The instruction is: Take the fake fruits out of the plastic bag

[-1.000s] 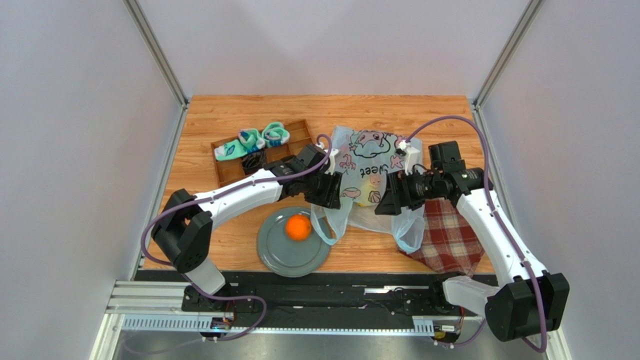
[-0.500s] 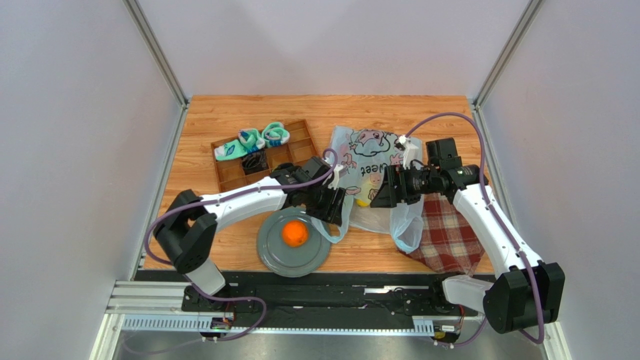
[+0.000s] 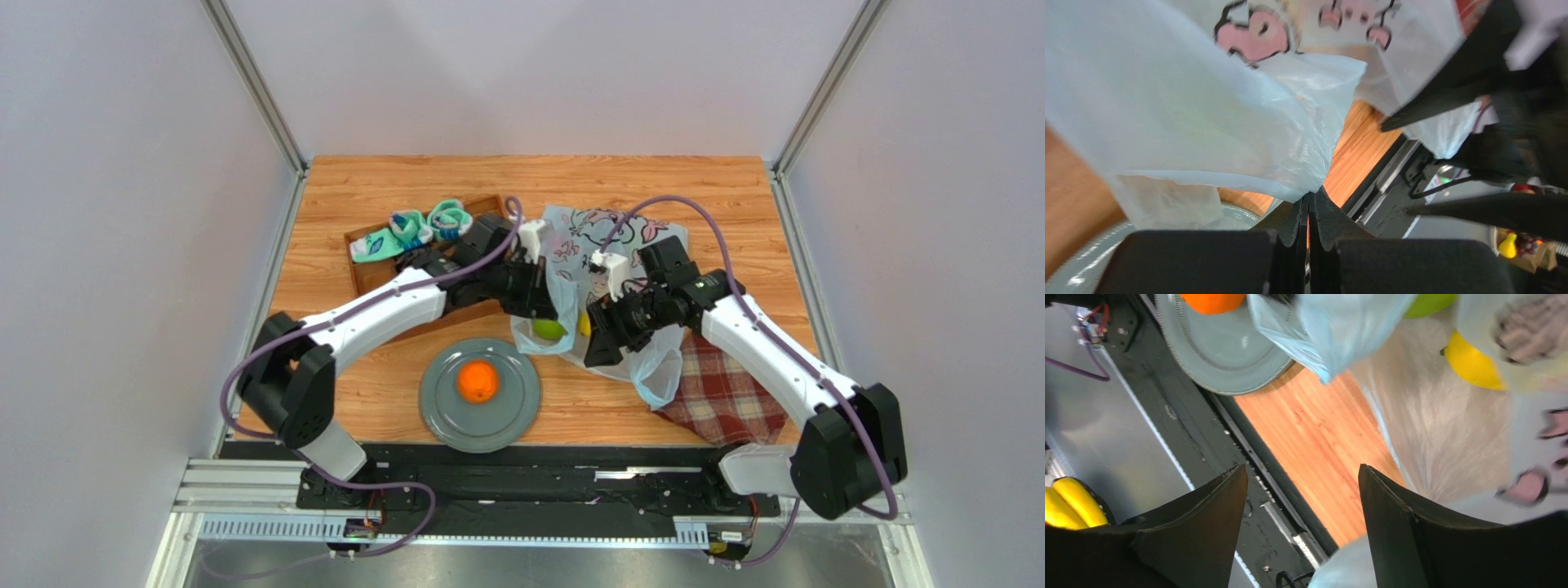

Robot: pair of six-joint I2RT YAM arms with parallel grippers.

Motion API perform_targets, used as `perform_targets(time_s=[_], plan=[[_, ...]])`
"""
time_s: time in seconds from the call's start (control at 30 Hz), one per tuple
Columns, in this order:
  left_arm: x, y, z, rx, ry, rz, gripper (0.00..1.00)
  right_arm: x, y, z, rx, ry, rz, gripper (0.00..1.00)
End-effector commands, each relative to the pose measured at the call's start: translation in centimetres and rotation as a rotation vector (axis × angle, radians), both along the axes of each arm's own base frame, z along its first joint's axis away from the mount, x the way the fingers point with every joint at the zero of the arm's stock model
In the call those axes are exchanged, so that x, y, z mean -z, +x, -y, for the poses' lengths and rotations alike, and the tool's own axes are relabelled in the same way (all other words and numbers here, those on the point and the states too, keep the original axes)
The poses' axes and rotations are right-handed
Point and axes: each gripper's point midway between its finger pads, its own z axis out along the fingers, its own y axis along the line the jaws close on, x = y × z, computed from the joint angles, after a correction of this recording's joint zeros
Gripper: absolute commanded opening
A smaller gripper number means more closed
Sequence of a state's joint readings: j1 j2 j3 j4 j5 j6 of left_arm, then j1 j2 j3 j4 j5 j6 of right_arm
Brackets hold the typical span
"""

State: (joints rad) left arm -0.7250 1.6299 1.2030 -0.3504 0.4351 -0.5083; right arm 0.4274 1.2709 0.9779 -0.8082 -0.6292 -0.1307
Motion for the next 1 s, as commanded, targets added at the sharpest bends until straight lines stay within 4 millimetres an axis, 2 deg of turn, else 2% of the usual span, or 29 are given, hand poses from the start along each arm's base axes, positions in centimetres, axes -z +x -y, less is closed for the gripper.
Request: perform_targets(time_s=[0.0, 0.03, 0.07, 0.1, 0.17, 0.33, 0.37, 0.4, 0.47, 0.5, 0.53, 0.6, 0.7, 0.73, 0.77, 0.8, 0.9, 0.97], plan=[[-5.8, 0.7, -2.2, 0.024, -0.148, 0.109, 0.0, -1.2, 6.1, -0.9, 0.053, -0.05, 0.169, 0.65], [-6.1, 0.8, -2.7, 0.014, -0.158, 0.109, 0.0, -1.2, 6.8, -1.0, 0.062, -0.058, 0.174, 0.63], [-6.4, 1.2, -3.9, -0.018, -0.167, 0.114, 0.0, -0.3, 7.8, -0.9, 0.077, -0.094, 0.174, 0.62], [-6.8, 1.4, -4.2, -0.022, -0.192, 0.117, 0.0, -0.7, 8.6, -1.1, 0.075, -0.101, 0.194, 0.61], [-6.8, 1.9, -5.2, -0.058, -0.213, 0.107, 0.0, 0.4, 9.8, -1.3, 0.059, -0.135, 0.198, 0.59], [-6.7, 2.4, -5.3, -0.053, -0.248, 0.094, 0.0, 0.5, 11.4, -4.2, -0.005, -0.13, 0.222, 0.6], [-6.7, 2.7, -5.4, -0.06, -0.252, 0.093, 0.0, 0.7, 11.6, -4.7, -0.004, -0.133, 0.219, 0.62], [-6.7, 2.9, -5.4, -0.065, -0.258, 0.094, 0.0, 1.5, 11.6, -5.4, -0.006, -0.148, 0.203, 0.7], [-6.9, 3.5, -5.7, -0.089, -0.268, 0.086, 0.0, 1.8, 12.8, -5.9, 0.062, -0.169, 0.195, 0.78], [-7.0, 3.8, -5.8, -0.096, -0.271, 0.084, 0.0, 2.8, 13.2, -6.1, 0.082, -0.19, 0.176, 0.84], [-7.2, 4.0, -5.9, -0.101, -0.276, 0.086, 0.0, 2.6, 14.3, -6.1, 0.119, -0.199, 0.19, 0.85], [-7.4, 4.4, -6.3, -0.111, -0.28, 0.089, 0.0, 3.7, 15.2, -6.2, 0.17, -0.227, 0.163, 0.89], [-7.8, 4.8, -6.7, -0.116, -0.286, 0.097, 0.0, 4.0, 17.0, -6.2, 0.219, -0.266, 0.182, 0.93], [-7.7, 4.9, -6.8, -0.118, -0.287, 0.097, 0.0, 5.1, 17.2, -6.2, 0.215, -0.284, 0.157, 0.93], [-7.8, 4.9, -6.7, -0.114, -0.289, 0.099, 0.0, 4.4, 17.9, -6.9, 0.214, -0.268, 0.173, 0.94], [-8.0, 5.1, -6.7, -0.114, -0.293, 0.105, 0.0, 4.4, 18.6, -6.3, 0.23, -0.31, 0.202, 1.0], [-8.0, 5.5, -6.7, -0.117, -0.294, 0.112, 0.0, 0.9, 19.7, -6.1, 0.243, -0.318, 0.31, 1.0], [-8.2, 5.9, -6.5, -0.116, -0.301, 0.114, 0.0, -2.5, 18.6, -6.0, 0.216, -0.272, 0.353, 1.0]])
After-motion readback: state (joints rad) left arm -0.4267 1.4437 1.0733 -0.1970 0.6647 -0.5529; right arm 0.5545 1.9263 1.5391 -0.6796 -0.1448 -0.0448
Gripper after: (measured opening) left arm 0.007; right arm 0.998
